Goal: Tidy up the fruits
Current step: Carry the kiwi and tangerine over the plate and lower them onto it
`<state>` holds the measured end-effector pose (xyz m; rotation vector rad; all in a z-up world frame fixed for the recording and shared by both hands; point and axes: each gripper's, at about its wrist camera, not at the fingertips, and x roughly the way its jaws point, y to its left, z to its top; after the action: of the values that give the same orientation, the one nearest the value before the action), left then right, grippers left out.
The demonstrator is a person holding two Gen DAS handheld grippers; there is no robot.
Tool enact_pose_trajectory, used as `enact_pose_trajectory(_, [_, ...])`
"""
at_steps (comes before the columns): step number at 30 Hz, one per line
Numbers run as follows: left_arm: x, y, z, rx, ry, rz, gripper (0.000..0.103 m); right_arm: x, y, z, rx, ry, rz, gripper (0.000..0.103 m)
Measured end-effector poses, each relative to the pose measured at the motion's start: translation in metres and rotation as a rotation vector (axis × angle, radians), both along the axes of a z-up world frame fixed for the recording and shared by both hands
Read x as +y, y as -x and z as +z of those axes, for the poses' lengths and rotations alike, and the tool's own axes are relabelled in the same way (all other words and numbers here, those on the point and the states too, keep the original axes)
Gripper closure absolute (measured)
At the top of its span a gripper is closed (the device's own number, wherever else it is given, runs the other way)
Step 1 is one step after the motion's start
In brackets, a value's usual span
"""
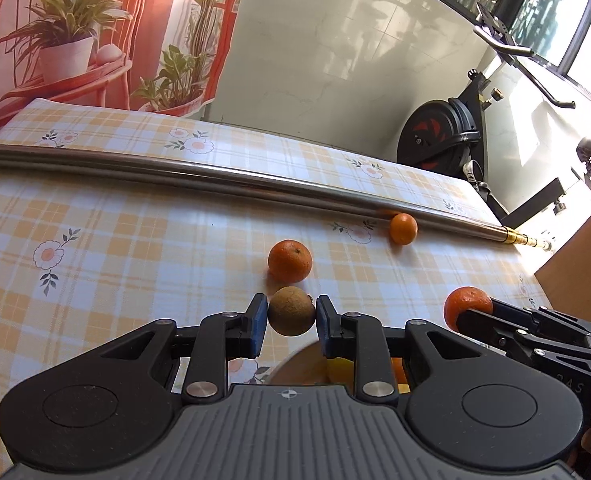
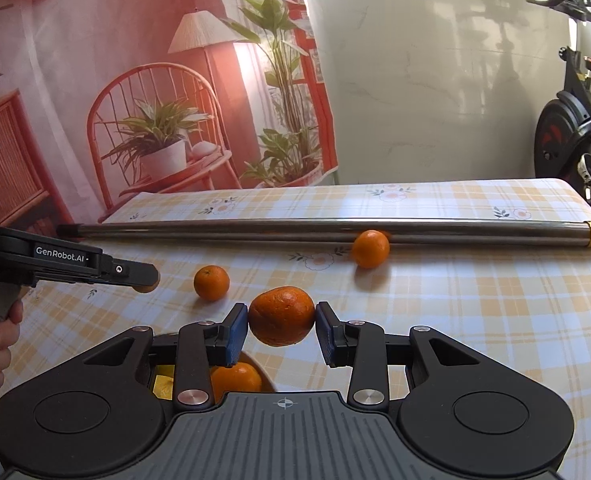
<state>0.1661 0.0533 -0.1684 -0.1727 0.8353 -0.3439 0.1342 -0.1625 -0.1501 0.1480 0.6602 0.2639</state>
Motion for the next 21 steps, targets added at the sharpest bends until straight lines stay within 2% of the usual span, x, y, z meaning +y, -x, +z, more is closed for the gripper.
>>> enact_pose_trajectory(9, [0.011, 0.052, -0.004, 0.013, 0.036, -0.021, 0.075, 0.020, 0.021, 0.012, 0.006, -0.018, 0.052, 0.069])
enact_pose_trajectory(17, [0.009, 0.081, -0.014, 0.045, 0.037, -0.068, 0.075, 0.034, 0.041, 0.014, 0.032, -0.033, 0.083, 0.069])
enact_pose_trajectory(21, [0.013, 0.090, -0.016, 0.047, 0.044, -0.057, 0.075, 0.040, 0.049, 0.015, 0.033, -0.027, 0.094, 0.069])
